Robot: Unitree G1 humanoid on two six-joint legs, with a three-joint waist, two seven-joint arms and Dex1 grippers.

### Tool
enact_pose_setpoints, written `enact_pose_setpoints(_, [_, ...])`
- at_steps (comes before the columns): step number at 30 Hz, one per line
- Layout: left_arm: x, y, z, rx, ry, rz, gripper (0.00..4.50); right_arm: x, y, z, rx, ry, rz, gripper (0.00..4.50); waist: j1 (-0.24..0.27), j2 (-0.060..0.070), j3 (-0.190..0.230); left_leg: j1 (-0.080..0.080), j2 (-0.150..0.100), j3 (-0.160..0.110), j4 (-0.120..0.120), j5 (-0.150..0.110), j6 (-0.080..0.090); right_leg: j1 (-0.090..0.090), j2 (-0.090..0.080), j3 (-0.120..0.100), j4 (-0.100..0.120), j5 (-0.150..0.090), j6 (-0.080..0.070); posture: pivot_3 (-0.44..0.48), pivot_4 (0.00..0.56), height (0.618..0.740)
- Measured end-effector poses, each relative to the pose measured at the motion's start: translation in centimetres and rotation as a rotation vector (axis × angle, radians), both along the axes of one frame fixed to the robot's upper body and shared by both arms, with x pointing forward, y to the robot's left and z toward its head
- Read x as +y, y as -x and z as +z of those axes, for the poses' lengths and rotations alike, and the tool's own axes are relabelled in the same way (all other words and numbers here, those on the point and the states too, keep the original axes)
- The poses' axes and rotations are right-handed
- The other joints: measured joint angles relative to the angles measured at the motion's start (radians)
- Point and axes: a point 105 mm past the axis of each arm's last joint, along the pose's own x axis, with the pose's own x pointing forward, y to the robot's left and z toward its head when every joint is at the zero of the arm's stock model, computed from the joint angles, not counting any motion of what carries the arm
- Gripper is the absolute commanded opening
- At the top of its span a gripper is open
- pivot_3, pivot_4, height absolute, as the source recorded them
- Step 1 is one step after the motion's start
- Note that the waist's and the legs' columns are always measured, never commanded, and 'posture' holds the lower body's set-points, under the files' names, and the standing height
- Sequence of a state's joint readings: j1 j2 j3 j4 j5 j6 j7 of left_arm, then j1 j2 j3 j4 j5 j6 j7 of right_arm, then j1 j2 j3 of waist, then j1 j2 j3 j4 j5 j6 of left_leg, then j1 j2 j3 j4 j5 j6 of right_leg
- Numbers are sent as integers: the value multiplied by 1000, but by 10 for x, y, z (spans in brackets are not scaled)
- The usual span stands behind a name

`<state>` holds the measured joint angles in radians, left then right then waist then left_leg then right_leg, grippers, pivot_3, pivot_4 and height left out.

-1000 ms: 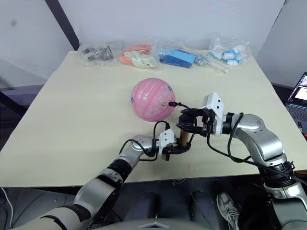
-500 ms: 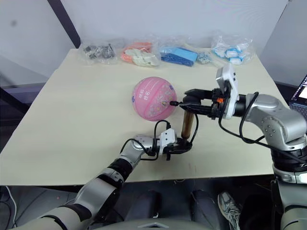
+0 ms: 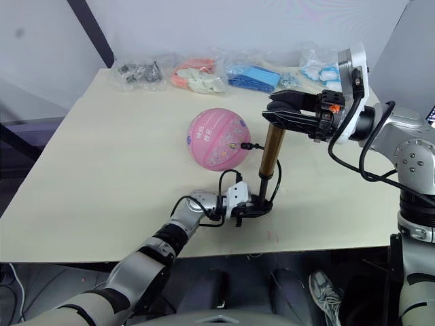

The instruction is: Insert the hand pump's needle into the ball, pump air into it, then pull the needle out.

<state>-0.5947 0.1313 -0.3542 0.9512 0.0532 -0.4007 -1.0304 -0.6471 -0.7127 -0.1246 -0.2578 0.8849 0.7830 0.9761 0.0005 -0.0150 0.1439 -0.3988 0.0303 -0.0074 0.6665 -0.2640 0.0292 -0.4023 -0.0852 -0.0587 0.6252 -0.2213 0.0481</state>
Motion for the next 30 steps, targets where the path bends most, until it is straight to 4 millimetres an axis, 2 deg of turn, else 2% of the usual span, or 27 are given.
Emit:
enact_pose_setpoints(2, [1, -1, 0, 0, -3, 4, 1122, 5, 1, -15, -8, 28, 3, 2092, -3, 0, -1, 1, 0, 1, 0, 0, 0, 0, 0, 1, 0, 0, 0, 0, 150, 740])
enact_pose_setpoints(5, [2, -1, -1, 0, -5, 10, 1122, 10, -1, -25, -5, 35, 0, 2092, -6, 0, -1, 2, 2, 1, 1, 0, 0, 1, 0, 1, 0, 0, 0, 0, 150, 740])
enact_pose_setpoints(11, [4, -1, -3, 4, -9, 14, 1122, 22, -5, -66, 19, 117, -3, 2092, -8, -4, -6, 3, 4, 1, 1, 0, 0, 2, 1, 1, 0, 0, 0, 0, 150, 740])
enact_pose_setpoints(20, [5, 0, -4, 8, -12, 17, 1122, 26, -6, -110, 61, 202, -26, 2092, -10, -4, -10, 4, 6, 1, 1, 0, 0, 2, 2, 1, 0, 0, 0, 0, 150, 740])
enact_pose_setpoints(24, [5, 0, -4, 8, -11, 18, 1122, 26, -5, -109, 55, 197, -32, 2092, -10, -3, -10, 4, 6, 1, 1, 0, 0, 2, 2, 0, 0, 0, 0, 0, 150, 740])
enact_pose_setpoints(28, [4, -1, -2, 4, -10, 14, 1122, 21, -7, -101, 116, 145, -51, 2092, -9, -2, -8, 2, 6, 1, 1, 0, 0, 0, 2, 0, 0, 0, 0, 0, 150, 740])
enact_pose_setpoints(30, [3, -1, -1, 3, -8, 7, 1122, 15, -9, -91, 142, 129, -56, 2092, -8, 0, -5, 0, 5, 1, 1, 0, 0, 0, 1, 1, 0, 0, 0, 0, 150, 740])
